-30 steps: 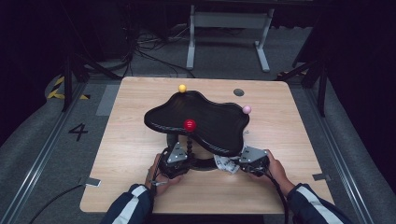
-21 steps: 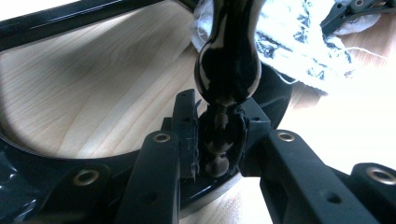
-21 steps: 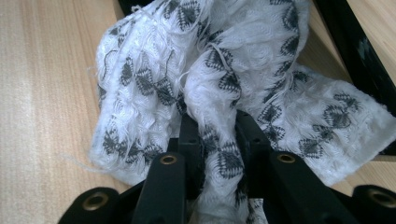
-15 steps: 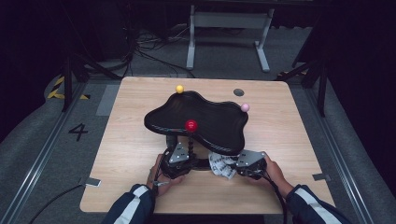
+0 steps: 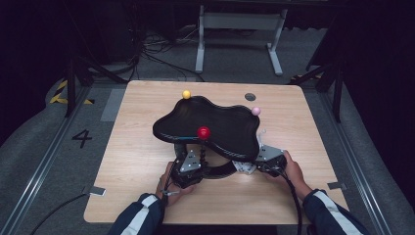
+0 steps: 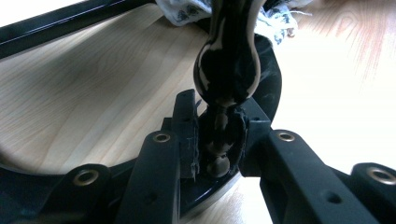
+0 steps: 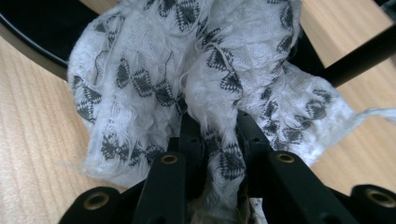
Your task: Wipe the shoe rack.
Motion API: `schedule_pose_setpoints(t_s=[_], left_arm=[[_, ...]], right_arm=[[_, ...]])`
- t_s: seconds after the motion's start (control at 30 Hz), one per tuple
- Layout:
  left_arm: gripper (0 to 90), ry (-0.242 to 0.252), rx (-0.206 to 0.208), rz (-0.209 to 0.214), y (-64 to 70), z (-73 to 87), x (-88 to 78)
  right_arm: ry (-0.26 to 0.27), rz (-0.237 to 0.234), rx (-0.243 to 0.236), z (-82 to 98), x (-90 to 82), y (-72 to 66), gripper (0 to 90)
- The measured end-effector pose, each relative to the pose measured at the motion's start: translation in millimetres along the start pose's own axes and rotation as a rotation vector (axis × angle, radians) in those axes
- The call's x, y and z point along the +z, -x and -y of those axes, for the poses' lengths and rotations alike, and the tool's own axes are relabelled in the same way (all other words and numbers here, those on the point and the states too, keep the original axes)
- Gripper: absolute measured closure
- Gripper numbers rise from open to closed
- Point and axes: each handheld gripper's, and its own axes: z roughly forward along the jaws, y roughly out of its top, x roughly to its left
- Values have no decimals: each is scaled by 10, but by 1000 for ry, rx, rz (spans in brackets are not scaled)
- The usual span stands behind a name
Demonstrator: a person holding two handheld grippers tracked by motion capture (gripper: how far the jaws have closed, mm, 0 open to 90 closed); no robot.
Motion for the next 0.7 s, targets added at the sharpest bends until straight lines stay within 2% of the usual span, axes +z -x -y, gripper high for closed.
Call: schedule_pose_setpoints(t_s=[0.1,0.17,0.4,0.6,0.67,0.7], left_arm=[[739,11,-2,1,1,-1,12],[739,5,-7,-6,9,-4,9],[739,1,-12,-11,13,-10,21],[738,7,-17,3,3,-19,35],[738,1,-18,7,1,-22,30],[735,5,-9,-4,7,-21,33]], right_arm=[[-2,-18,-22,-20,-9,-53,762],[12,-59,-21,-38,-26,-101,761],[32,-155,-53,-119,-71,-305,757],[42,-187,-101,-202,-76,-456,756],[38,-180,-111,-213,-77,-468,760],[36,-182,-106,-211,-78,-466,762]])
